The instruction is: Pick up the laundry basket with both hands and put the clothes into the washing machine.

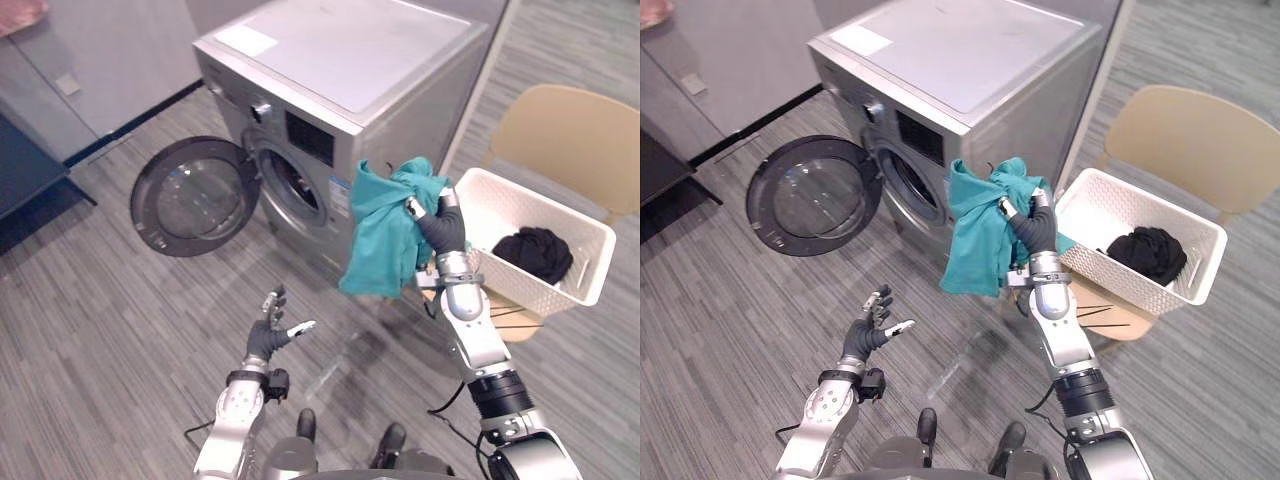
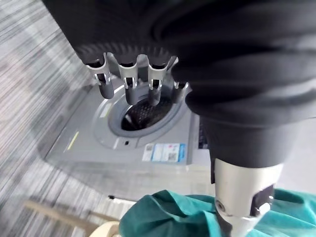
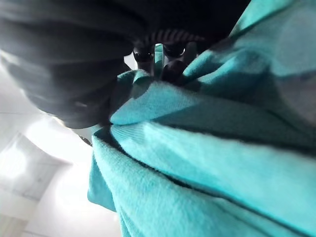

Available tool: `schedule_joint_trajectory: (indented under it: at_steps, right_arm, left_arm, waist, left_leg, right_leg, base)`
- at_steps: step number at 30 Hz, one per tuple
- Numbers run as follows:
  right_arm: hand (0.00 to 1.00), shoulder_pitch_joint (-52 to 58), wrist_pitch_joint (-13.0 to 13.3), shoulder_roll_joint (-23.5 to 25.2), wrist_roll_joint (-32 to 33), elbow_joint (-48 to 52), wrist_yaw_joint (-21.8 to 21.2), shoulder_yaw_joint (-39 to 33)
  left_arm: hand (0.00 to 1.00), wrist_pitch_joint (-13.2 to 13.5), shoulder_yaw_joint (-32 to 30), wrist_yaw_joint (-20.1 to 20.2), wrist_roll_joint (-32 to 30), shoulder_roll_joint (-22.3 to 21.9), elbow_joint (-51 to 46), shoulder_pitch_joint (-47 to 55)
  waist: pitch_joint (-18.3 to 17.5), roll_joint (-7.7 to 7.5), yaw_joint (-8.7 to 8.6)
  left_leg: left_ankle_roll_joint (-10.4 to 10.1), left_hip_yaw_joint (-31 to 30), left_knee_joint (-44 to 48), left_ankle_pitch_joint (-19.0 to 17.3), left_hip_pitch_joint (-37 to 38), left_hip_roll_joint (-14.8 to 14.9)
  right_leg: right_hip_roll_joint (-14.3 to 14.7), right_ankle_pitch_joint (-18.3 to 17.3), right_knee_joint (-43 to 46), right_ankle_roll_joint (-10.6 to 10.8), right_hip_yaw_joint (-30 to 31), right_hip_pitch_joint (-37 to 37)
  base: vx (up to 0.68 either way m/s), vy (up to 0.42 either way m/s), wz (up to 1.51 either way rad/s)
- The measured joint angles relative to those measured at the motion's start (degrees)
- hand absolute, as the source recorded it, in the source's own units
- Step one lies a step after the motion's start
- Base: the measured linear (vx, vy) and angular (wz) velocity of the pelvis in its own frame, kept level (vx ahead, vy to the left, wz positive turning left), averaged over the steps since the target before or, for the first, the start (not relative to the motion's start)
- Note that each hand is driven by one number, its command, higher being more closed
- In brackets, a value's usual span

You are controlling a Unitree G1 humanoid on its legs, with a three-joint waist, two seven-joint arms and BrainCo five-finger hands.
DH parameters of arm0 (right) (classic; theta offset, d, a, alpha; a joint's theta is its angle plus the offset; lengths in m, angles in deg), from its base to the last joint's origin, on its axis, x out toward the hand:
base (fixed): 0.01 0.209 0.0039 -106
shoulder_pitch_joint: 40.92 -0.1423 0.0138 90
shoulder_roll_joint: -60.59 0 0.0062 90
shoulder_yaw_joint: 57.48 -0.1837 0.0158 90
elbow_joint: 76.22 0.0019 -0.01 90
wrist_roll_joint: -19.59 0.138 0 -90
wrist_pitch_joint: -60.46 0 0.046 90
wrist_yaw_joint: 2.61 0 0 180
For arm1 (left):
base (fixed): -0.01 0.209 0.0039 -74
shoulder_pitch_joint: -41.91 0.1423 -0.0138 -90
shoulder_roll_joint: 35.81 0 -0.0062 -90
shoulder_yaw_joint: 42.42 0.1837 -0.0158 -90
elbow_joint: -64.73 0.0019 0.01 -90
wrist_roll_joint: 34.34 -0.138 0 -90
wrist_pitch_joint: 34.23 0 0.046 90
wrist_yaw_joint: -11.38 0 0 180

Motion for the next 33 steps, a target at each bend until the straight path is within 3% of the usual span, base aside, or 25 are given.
schedule_joint_trajectory:
  at_steps: [2, 8, 13, 14, 21, 22, 28, 32, 33]
  right_arm:
    - [1.00, -0.7, 0.0, 0.5, 0.1, -0.1, -1.1, 2.9]
    - [1.00, -1.2, 0.0, 2.7, 2.3, -2.7, -3.6, 8.2]
    - [1.00, -2.3, -0.1, 5.2, 5.5, -2.7, -6.2, 14.8]
    - [1.00, -2.6, -0.1, 5.7, 7.2, -2.7, -7.1, 16.1]
    - [1.00, -3.1, -0.6, 5.9, 15.7, -2.6, -9.7, 20.6]
    - [0.00, -3.1, -0.6, 5.9, 17.1, -2.5, -9.9, 21.2]
    - [0.00, -3.0, -0.6, 5.9, 17.2, -1.3, -10.9, 22.2]
    - [0.00, -0.3, -0.6, 5.0, 7.7, 3.1, -10.1, 20.7]
    - [0.00, 1.6, -0.6, 4.5, 2.8, 4.9, -9.1, 19.5]
  left_arm:
    - [0.00, 1.1, 0.3, -0.6, 0.0, 1.4, -0.2, -1.1]
    - [0.00, 1.2, 5.8, -0.5, -2.5, 1.3, -0.1, -5.8]
    - [0.00, 1.3, 9.4, -0.6, -6.9, 0.8, 3.5, -13.7]
    - [1.00, 1.3, 9.4, -0.6, -7.7, 0.3, 5.3, -15.6]
    - [1.00, 2.0, 10.6, -2.3, -9.7, 0.4, 10.3, -19.3]
    - [1.00, 2.3, 10.6, -2.9, -9.7, 0.5, 10.3, -19.3]
    - [1.00, 3.2, 9.9, -4.6, -9.6, 0.7, 10.3, -19.0]
    - [1.00, 3.6, 8.3, -4.6, -9.6, -0.7, 10.2, -17.3]
    - [1.00, 3.6, 7.7, -4.5, -9.6, -1.1, 10.1, -16.0]
  waist:
    - [-0.2, -0.16, -0.02]
    - [-1.7, -0.36, -0.08]
    - [-3.4, -0.36, -0.45]
    - [-3.4, -0.39, -0.45]
    - [-3.7, -0.74, -0.47]
    - [-3.7, -0.75, -0.49]
    - [-4.8, -1.36, -0.54]
    - [-4.9, -1.56, -0.59]
    - [-5.0, -1.59, -0.61]
  left_leg:
    - [0.6, -0.2, 0.0, 0.4, 0.2, -1.1]
    - [1.5, -0.6, -0.2, 1.0, 1.0, -1.6]
    - [1.5, -0.4, -1.6, 2.0, 1.8, -1.2]
    - [1.3, -0.2, -2.0, 2.4, 2.1, -0.7]
    - [0.8, 0.2, -1.9, 2.6, 2.0, 0.6]
    - [0.6, 0.3, -1.7, 2.6, 1.9, 0.7]
    - [0.2, 1.3, -1.5, 2.4, 1.8, 1.6]
    - [0.1, 1.7, -1.9, 2.5, 2.0, 1.7]
    - [0.1, 1.7, -2.0, 2.5, 2.0, 1.6]
  right_leg:
    - [-0.9, 0.6, -0.1, 0.7, 0.1, 0.3]
    - [-1.3, 1.5, -1.0, 0.6, 0.0, 1.6]
    - [0.3, 3.2, -4.1, 0.0, 0.3, 2.7]
    - [0.8, 3.9, -5.3, -0.5, 0.4, 3.2]
    - [2.5, 4.9, -6.9, -1.4, 1.2, 3.5]
    - [2.7, 4.9, -6.9, -1.4, 1.3, 3.5]
    - [4.0, 5.5, -8.3, -2.1, 2.2, 3.5]
    - [4.3, 5.9, -9.2, -2.1, 2.6, 3.6]
    - [4.4, 5.9, -9.5, -2.1, 2.5, 3.7]
  base:
    - [-0.06, 0.102, 0.06]
    - [-0.02, 0.031, 0.02]
    - [-0.01, -0.007, -0.06]
    - [-0.01, -0.051, -0.05]
    - [-0.02, -0.030, -0.07]
    - [-0.01, -0.007, -0.09]
    - [0.00, -0.021, -0.10]
    - [0.01, -0.003, -0.06]
    - [0.03, 0.014, 0.01]
